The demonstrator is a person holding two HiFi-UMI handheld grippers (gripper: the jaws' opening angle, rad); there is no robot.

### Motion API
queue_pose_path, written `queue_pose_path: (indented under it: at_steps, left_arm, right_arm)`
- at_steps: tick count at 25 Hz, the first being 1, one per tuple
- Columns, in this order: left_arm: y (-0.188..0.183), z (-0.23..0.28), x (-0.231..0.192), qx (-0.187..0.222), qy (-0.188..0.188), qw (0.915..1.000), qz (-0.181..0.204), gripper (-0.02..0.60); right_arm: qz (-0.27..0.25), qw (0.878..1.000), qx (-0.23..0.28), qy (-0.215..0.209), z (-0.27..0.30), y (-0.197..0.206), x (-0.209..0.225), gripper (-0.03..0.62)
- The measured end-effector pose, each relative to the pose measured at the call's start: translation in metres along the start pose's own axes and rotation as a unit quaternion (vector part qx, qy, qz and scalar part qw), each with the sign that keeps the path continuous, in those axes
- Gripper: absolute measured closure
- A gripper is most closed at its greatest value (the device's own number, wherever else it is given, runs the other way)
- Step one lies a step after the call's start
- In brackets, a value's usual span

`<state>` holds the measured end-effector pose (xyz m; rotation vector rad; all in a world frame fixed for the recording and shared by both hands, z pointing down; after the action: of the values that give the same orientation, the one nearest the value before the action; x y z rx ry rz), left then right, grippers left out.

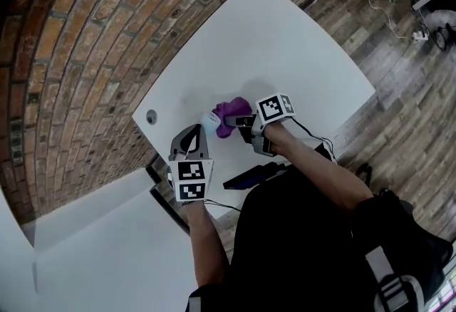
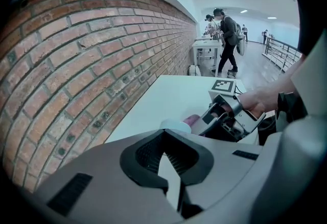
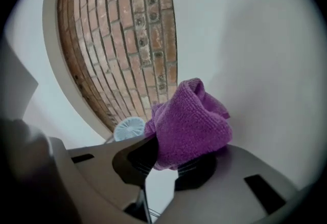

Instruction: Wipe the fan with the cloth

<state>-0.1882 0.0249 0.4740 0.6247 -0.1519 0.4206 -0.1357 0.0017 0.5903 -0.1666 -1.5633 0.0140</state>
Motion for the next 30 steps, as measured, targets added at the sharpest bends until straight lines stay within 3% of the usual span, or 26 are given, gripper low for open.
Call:
queue_pose_path:
  at_steps: [5, 7, 9, 11, 13, 15, 18, 22, 24, 26, 28, 30]
  left_arm:
    - [0.001, -0.001, 0.001, 0.002, 0.0, 1.0, -0.002, 0.578]
    - [0.001, -0.001, 0.001, 0.003, 0.001, 1.0, -0.004, 0.578]
    - [0.0, -0.001, 0.0, 0.004, 0.002, 1.0, -0.005, 0.578]
    - [0.0, 0.0, 0.0, 0.006, 0.002, 1.0, -0.006, 0.578]
    - [0.0, 0.0, 0.0, 0.007, 0.002, 1.0, -0.005, 0.578]
    - [0.0, -0.001, -0.001, 0.007, 0.001, 1.0, -0.005, 0.578]
    - [0.0, -0.001, 0.0, 0.008, 0.003, 0.9999, -0.007, 0.578]
    - [0.0, 0.0, -0.001, 0.007, 0.002, 1.0, -0.005, 0.578]
    - [0.0, 0.0, -0.002, 0.007, 0.001, 1.0, -0.005, 0.578]
    - [0.001, 0.0, -0.001, 0.007, 0.001, 1.0, -0.006, 0.578]
    - [0.001, 0.0, 0.0, 0.008, 0.002, 0.9999, -0.008, 0.578]
    - [0.002, 0.0, 0.0, 0.009, 0.002, 0.9999, -0.01, 0.578]
  right_arm:
    - [-0.076, 0.987, -0.024, 0.136, -0.005, -0.001, 0.043, 0.526]
    - [-0.108, 0.978, -0.001, 0.178, -0.018, -0.011, 0.045, 0.525]
    - [-0.101, 0.981, 0.047, 0.156, -0.034, -0.025, 0.028, 0.525]
    - [-0.067, 0.992, 0.075, 0.078, -0.043, -0.032, -0.001, 0.525]
    - [-0.025, 0.997, 0.067, -0.004, -0.04, -0.03, -0.026, 0.526]
    - [0.004, 0.999, 0.033, -0.04, -0.026, -0.018, -0.034, 0.525]
    - [0.01, 1.0, 0.002, -0.013, -0.005, -0.001, -0.019, 0.526]
    - [-0.044, 0.996, 0.001, 0.073, 0.004, -0.004, 0.011, 0.526]
    - [-0.091, 0.984, -0.029, 0.153, 0.005, -0.005, 0.032, 0.526]
    - [-0.138, 0.962, -0.072, 0.224, 0.004, -0.003, 0.048, 0.526]
    - [-0.203, 0.932, -0.104, 0.282, -0.003, -0.007, 0.05, 0.525]
    - [-0.275, 0.894, -0.104, 0.337, -0.016, -0.02, 0.046, 0.525]
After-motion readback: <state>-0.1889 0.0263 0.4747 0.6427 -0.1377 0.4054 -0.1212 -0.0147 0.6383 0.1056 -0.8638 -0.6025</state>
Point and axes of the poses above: the fingertips, and each gripper's own axes: z forward along the fingers, x to its right, y out of its underside, the point moved 2 cm from there along -z, backward along the fingers, and after that the axes turned 3 degrees about -x, right-handed, at the moved point
